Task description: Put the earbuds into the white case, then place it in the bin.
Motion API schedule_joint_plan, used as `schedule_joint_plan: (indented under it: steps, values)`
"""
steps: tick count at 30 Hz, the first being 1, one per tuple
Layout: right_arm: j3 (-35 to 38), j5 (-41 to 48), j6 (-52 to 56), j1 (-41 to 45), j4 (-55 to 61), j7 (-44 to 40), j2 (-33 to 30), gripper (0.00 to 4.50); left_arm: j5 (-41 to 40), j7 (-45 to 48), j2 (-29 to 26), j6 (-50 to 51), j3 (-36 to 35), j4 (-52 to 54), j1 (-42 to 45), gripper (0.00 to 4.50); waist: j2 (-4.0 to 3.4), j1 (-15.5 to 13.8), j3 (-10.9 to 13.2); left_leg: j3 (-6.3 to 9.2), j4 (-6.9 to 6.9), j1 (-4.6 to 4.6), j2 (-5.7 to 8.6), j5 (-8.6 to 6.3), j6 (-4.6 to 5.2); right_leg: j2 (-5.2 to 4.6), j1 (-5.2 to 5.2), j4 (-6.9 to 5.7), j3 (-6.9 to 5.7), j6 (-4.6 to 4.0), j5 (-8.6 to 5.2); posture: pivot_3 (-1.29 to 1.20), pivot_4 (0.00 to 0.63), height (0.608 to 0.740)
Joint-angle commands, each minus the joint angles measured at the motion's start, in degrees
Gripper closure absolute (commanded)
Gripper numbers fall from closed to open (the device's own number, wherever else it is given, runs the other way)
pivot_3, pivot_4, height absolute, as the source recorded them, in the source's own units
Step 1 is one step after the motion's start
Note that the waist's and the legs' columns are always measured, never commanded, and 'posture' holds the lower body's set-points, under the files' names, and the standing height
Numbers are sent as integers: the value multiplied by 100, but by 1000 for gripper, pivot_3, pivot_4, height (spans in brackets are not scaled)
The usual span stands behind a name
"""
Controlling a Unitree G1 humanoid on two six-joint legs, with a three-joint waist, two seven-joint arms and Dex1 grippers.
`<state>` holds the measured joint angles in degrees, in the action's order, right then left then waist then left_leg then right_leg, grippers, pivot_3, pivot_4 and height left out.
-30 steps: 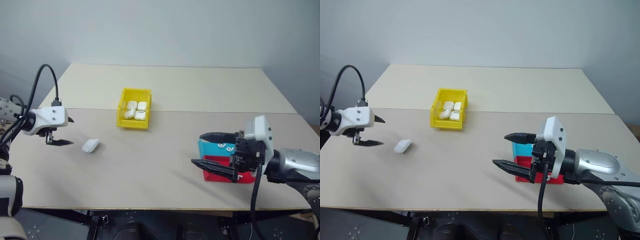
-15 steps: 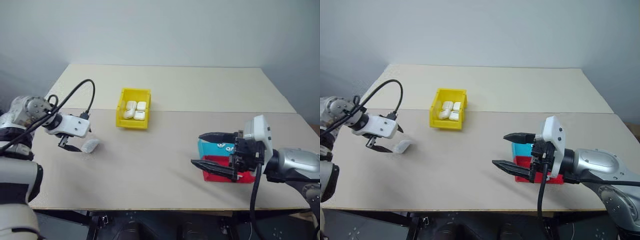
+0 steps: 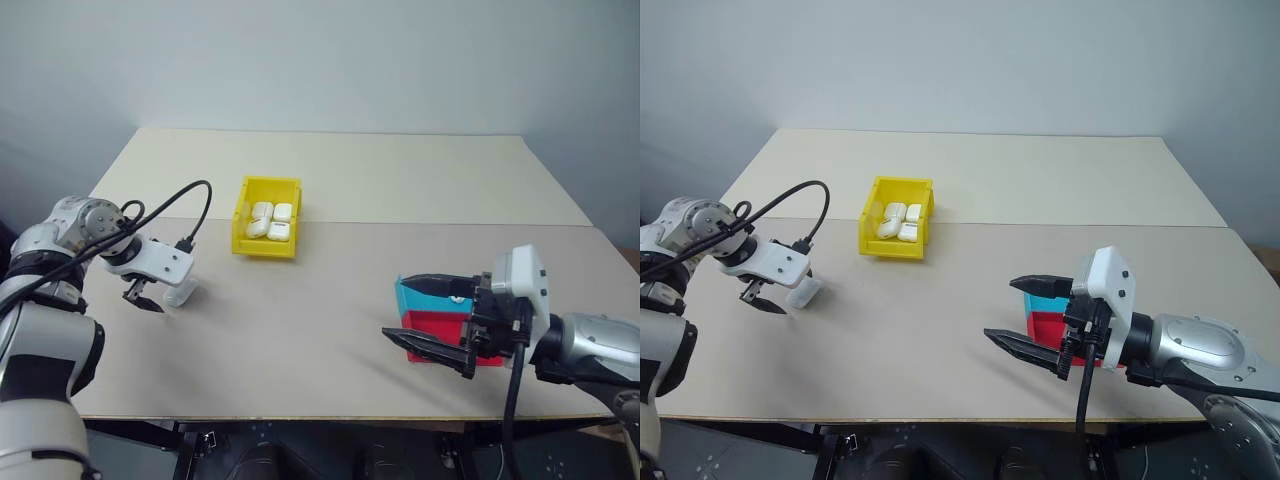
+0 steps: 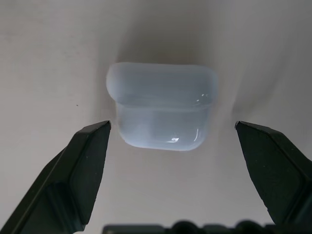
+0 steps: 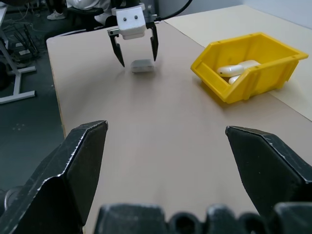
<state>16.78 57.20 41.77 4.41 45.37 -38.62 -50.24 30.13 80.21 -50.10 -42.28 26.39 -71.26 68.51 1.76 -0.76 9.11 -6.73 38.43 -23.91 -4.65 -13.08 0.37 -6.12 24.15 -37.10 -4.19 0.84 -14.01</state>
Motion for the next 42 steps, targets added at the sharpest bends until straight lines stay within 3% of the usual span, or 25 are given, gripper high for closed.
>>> schedule_joint_plan:
  steps: [1, 15, 19, 22, 28, 36, 42]
  values:
    - [261, 162, -88, -35, 228, 87, -44, 0, 179, -317, 48, 146, 91, -74, 82, 32, 0, 6, 0, 0, 0, 0, 0, 0, 0, 0, 0, 0, 0, 0, 0, 0, 150, 740]
    - [358, 329, -96, -148, 294, 221, -129, 0, 716, -844, 142, 178, 481, -182, -30, 32, -19, 9, -25, 0, -1, 15, 0, -1, 1, 0, -9, -8, 3, 0, 0, 0, 150, 740]
    - [399, 366, -109, -173, 280, 198, -150, 0, 721, -777, 127, 212, 492, -229, -8, 811, -31, 9, -43, 0, -1, 17, 0, -1, 1, 2, -9, -11, 4, 0, 0, 0, 150, 740]
    - [380, 373, -112, -145, 254, 193, -153, 0, 717, -799, 81, 166, 487, -238, 2, 1740, -28, 9, -49, 2, -1, 17, 0, -1, 1, 2, -10, -12, 4, 0, 0, 0, 150, 740]
    - [296, 322, -126, -54, 187, 158, -136, 0, 558, -726, -92, 9, 353, -207, -6, 1744, -25, 29, -50, 1, -1, 13, -1, -2, 3, 2, -4, -10, 5, 0, 0, 0, 150, 740]
    - [148, 188, -154, 153, 29, 37, -130, 0, -783, 956, -281, -47, -518, 48, -123, 1744, -18, 10, -48, -2, 8, 0, -2, -5, 8, 3, 0, -2, 5, 0, 0, 0, 150, 740]
    - [121, 118, -160, 284, -120, -121, -143, 0, -2671, 1229, -744, 740, -250, 1061, -501, 1744, -18, 16, -48, 3, 20, -5, -7, -8, 13, 3, -1, -5, 3, 0, 0, 0, 150, 740]
